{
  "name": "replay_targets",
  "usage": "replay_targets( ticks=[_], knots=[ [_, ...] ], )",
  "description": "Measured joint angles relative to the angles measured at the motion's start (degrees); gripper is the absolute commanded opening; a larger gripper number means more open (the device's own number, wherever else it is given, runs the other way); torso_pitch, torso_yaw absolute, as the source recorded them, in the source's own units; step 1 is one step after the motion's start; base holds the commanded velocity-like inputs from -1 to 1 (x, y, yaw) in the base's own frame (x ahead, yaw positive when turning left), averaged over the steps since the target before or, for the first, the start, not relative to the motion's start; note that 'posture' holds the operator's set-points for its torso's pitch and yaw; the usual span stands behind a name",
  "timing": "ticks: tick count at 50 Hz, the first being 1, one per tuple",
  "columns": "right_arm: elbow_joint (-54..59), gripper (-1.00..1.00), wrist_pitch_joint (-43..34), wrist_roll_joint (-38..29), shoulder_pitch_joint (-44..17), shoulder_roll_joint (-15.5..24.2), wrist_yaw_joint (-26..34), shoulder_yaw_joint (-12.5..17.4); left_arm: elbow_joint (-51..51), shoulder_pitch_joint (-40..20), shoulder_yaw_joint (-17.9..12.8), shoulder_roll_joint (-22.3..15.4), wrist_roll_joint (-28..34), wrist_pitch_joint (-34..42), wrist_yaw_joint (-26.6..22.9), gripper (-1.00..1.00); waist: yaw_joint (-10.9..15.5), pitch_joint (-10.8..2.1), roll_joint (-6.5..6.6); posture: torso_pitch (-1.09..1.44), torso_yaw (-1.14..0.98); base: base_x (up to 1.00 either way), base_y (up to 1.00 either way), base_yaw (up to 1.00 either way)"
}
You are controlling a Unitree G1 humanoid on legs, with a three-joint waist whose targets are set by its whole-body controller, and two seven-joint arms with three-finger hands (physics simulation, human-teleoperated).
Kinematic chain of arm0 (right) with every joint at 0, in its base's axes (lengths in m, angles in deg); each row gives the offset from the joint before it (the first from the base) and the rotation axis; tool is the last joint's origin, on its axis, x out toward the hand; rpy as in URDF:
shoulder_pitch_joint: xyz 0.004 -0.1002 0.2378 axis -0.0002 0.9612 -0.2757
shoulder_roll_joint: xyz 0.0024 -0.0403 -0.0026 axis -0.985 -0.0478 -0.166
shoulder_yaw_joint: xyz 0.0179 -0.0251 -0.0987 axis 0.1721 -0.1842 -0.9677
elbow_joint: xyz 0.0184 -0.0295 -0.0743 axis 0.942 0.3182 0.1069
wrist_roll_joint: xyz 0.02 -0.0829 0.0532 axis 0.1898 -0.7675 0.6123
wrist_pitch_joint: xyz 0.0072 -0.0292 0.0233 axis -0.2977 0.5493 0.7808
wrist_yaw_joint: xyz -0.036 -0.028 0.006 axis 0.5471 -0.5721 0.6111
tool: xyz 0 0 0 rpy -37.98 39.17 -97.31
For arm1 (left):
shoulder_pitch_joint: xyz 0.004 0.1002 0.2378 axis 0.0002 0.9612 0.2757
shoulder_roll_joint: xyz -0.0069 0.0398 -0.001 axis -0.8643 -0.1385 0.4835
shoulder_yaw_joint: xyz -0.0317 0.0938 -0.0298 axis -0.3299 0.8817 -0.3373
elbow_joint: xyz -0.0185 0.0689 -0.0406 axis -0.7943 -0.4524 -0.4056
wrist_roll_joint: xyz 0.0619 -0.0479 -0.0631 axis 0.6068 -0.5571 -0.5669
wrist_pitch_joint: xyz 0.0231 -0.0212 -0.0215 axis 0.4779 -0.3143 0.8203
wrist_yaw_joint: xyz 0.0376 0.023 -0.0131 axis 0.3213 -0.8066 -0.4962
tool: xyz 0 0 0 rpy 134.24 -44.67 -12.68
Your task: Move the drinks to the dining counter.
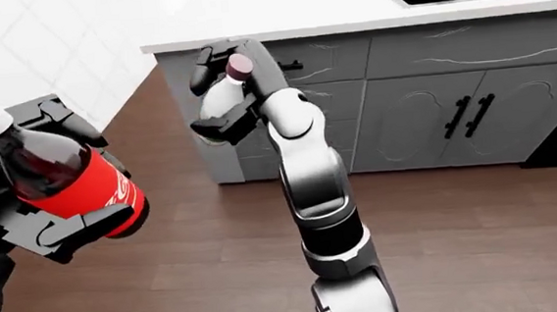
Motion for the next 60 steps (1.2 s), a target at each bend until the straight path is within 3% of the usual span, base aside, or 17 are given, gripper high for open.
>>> replay_targets(
  ticks=[6,11,17,29,32,35,38,40,42,44,46,48,52,55,57,58,60],
  knots=[
    [-0.84,-1.0,-4.01,-0.9,1.94,1.66,-0.45,1.54,-0.49,-3.98,0.27,0.78,1.74,3.94,-2.37,-1.0,-0.99,-0.12,1.88,0.0,0.0,0.0,0.0,0.0],
    [-3.57,-1.0,-5.77,-0.34,0.97,2.63,-1.06,2.13,-1.0,-8.39,0.33,1.15,4.38,6.35,-3.89,-1.0,-1.59,-0.39,4.65,0.0,0.0,0.0,0.0,0.0],
    [-4.85,-1.0,-6.6,0.62,1.27,4.11,-0.67,1.58,-6.55,-14.4,3.45,0.22,8.27,9.18,-6.24,-1.0,-1.13,-0.78,2.68,0.0,0.0,0.0,0.0,0.0],
    [-7.07,-1.0,-10.68,0.56,-1.88,6.91,0.01,3.02,-20.05,-24.32,10.38,-0.32,19.5,7.5,-13.57,-1.0,-0.55,-0.84,1.5,0.0,0.0,0.0,0.0,0.0],
    [-7.31,-1.0,-11.95,0.63,-2.15,7.34,0.09,3.27,-21.4,-26.3,11.37,0.16,21.74,8.38,-15.08,-1.0,-0.42,-1.09,0.93,0.0,0.0,0.13,0.0,0.0],
    [-8.2,-1.0,-13.76,1.04,-2.59,7.62,0.29,2.95,-21.83,-28.67,11.49,0.17,23.79,9.61,-16.72,-1.0,-0.13,-0.39,0.65,0.0,0.0,0.47,0.0,0.0],
    [-10.18,-1.0,-14.65,1.79,-4.03,8.24,0.65,3.0,-21.42,-31.44,11.44,0.17,25.83,9.79,-18.18,-1.0,0.09,-1.09,0.63,0.0,0.0,0.5,0.0,0.0],
    [-11.49,-1.0,-14.88,2.0,-5.36,8.87,0.64,3.46,-21.5,-33.25,11.61,0.21,27.0,9.61,-19.13,-1.0,0.53,-1.47,-0.18,0.0,0.0,0.5,0.0,0.0],
    [-12.63,-1.0,-14.88,2.0,-6.41,9.43,0.43,4.13,-21.62,-34.38,11.76,0.35,28.05,9.46,-19.94,-1.0,0.63,-1.86,-1.83,0.0,0.0,0.5,0.0,0.0],
    [-13.44,-1.0,-15.02,1.9,-5.92,10.07,0.19,4.93,-21.18,-34.1,12.4,1.21,28.78,10.01,-20.75,-1.0,-0.06,-1.02,-1.55,0.0,0.0,0.49,0.0,0.0],
    [-13.39,-1.0,-16.36,1.6,-5.41,10.56,0.02,5.5,-21.38,-33.84,13.46,1.61,29.05,10.94,-21.85,-1.0,-0.44,-0.54,-2.41,0.0,0.0,0.5,0.0,0.0],
    [-12.92,-1.0,-17.89,1.56,-5.93,10.88,-0.03,5.48,-21.99,-34.08,13.74,1.73,29.68,11.56,-22.75,-1.0,-0.53,-0.39,-1.89,0.0,0.0,0.51,0.0,0.0],
    [-13.89,-1.0,-18.68,2.22,-6.42,11.21,0.17,5.2,-21.72,-34.78,13.64,2.17,31.62,11.74,-23.58,-1.0,-1.27,0.02,0.69,0.0,0.0,0.51,0.0,0.0],
    [-13.97,-1.0,-18.51,2.52,-6.9,11.39,0.06,5.38,-21.39,-35.27,13.65,2.31,32.58,11.62,-24.23,-1.0,-1.57,-0.68,3.59,0.0,0.0,0.6,0.0,0.0],
    [-14.35,-1.0,-18.36,2.73,-6.01,10.9,-0.04,4.89,-21.43,-34.64,13.39,2.36,33.32,11.84,-24.61,-1.0,-0.79,0.93,3.1,0.0,0.0,0.62,0.0,0.0],
    [-14.07,-1.0,-18.63,3.08,-5.65,10.68,0.17,4.25,-21.57,-34.28,13.29,2.24,33.72,12.37,-24.78,-1.0,-0.54,1.26,3.47,0.0,0.0,0.62,0.0,0.0],
    [-13.76,-1.0,-19.36,3.89,-5.41,10.67,0.76,3.37,-22.06,-34.64,13.33,2.33,34.49,13.09,-24.98,-1.0,-0.22,0.56,3.56,0.0,0.0,0.62,0.0,0.0]
  ],
)
